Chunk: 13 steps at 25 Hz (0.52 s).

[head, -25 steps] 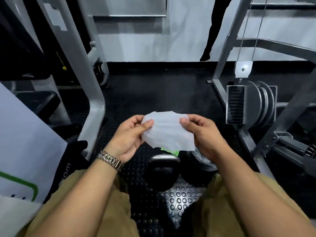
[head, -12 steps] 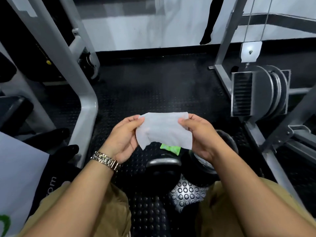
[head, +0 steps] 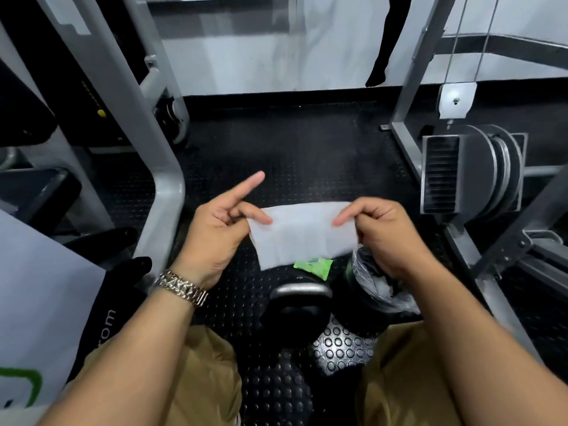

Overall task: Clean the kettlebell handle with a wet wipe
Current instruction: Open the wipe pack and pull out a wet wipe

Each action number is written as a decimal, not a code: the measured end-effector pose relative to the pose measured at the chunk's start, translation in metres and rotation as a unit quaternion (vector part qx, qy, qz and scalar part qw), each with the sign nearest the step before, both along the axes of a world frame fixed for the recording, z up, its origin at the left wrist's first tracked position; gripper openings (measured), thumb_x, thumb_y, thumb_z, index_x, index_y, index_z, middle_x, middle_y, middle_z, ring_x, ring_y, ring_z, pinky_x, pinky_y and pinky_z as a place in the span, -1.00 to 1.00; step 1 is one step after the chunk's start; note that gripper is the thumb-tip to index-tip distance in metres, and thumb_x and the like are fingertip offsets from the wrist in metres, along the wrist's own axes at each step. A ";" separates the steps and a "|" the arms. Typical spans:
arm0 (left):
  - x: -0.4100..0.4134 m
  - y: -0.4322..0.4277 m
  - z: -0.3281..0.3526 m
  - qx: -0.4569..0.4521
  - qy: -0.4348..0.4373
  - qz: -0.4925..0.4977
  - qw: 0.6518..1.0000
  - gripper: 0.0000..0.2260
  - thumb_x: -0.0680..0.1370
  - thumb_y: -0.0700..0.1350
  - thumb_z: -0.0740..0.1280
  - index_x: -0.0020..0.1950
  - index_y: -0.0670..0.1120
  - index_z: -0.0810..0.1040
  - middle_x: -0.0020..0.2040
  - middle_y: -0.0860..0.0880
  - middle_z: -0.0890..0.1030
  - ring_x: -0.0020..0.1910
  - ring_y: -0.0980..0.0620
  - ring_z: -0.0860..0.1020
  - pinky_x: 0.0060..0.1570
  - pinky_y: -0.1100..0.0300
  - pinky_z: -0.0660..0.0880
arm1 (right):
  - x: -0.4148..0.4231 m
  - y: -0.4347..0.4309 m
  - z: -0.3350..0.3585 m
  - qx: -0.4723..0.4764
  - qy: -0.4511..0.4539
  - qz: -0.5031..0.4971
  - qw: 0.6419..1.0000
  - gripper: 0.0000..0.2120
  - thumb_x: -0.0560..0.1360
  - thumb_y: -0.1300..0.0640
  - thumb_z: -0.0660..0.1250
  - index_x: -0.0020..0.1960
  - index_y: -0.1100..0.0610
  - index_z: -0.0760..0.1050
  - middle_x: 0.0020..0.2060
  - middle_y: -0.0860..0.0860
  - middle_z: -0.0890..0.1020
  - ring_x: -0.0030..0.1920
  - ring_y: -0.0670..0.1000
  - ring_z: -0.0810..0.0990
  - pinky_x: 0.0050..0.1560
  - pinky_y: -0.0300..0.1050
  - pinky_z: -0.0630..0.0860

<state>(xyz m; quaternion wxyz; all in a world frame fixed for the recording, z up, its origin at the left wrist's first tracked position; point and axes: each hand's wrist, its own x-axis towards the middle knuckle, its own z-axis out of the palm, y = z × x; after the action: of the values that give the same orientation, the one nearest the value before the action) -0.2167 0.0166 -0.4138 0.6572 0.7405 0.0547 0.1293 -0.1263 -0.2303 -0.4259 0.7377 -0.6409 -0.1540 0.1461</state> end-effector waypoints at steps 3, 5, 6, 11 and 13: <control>-0.003 -0.001 -0.003 -0.028 0.022 0.015 0.999 -0.45 0.56 -0.50 0.29 0.36 0.05 0.62 -0.09 -0.08 0.75 0.01 0.04 0.65 0.47 -0.20 0.37 | -0.008 0.007 -0.005 -0.039 0.013 -0.024 0.999 -0.58 0.56 0.50 0.08 -0.18 0.22 0.65 -0.39 -0.04 0.62 -0.43 -0.11 0.51 -0.42 -0.25 0.42; -0.004 -0.001 0.001 -0.068 0.024 0.023 0.997 -0.55 0.59 -0.44 0.32 0.36 -0.01 0.61 0.02 -0.10 0.73 0.06 -0.04 0.64 0.26 -0.22 0.51 | -0.006 0.009 -0.004 -0.025 0.044 -0.002 0.999 -0.58 0.58 0.46 0.09 -0.15 0.18 0.67 -0.26 0.07 0.67 -0.30 0.03 0.60 -0.35 -0.14 0.52; -0.005 -0.001 0.003 -0.085 0.028 0.026 0.996 -0.57 0.60 -0.42 0.30 0.37 -0.03 0.60 0.07 -0.10 0.72 0.08 -0.05 0.63 0.17 -0.17 0.56 | -0.005 0.009 -0.004 -0.008 0.068 0.010 0.998 -0.59 0.58 0.44 0.10 -0.14 0.17 0.69 -0.20 0.12 0.68 -0.24 0.07 0.62 -0.30 -0.08 0.56; 0.000 -0.003 -0.001 -0.241 0.109 0.042 0.963 -0.69 0.65 -0.15 0.29 0.39 -0.13 0.56 0.23 -0.12 0.69 0.14 -0.11 0.67 0.14 -0.04 0.63 | -0.005 0.012 -0.007 0.023 0.140 0.004 0.990 -0.84 0.56 0.25 0.31 0.01 0.22 0.68 -0.15 0.12 0.67 -0.18 0.08 0.59 -0.20 -0.05 0.58; 0.003 -0.004 -0.009 -0.243 0.216 0.023 0.945 -0.51 0.52 0.00 0.47 0.38 -0.21 0.57 0.22 -0.15 0.70 0.23 -0.13 0.66 0.14 0.01 0.65 | -0.005 0.013 -0.013 0.007 0.143 0.017 0.990 -0.84 0.53 0.17 0.46 0.10 0.17 0.63 -0.11 0.12 0.69 -0.15 0.11 0.65 -0.17 0.00 0.60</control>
<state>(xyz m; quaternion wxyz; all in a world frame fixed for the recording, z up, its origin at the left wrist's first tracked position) -0.2134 0.0126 -0.4226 0.7863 0.5673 0.2423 -0.0356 -0.1313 -0.2174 -0.4387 0.7538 -0.6059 -0.0591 0.2475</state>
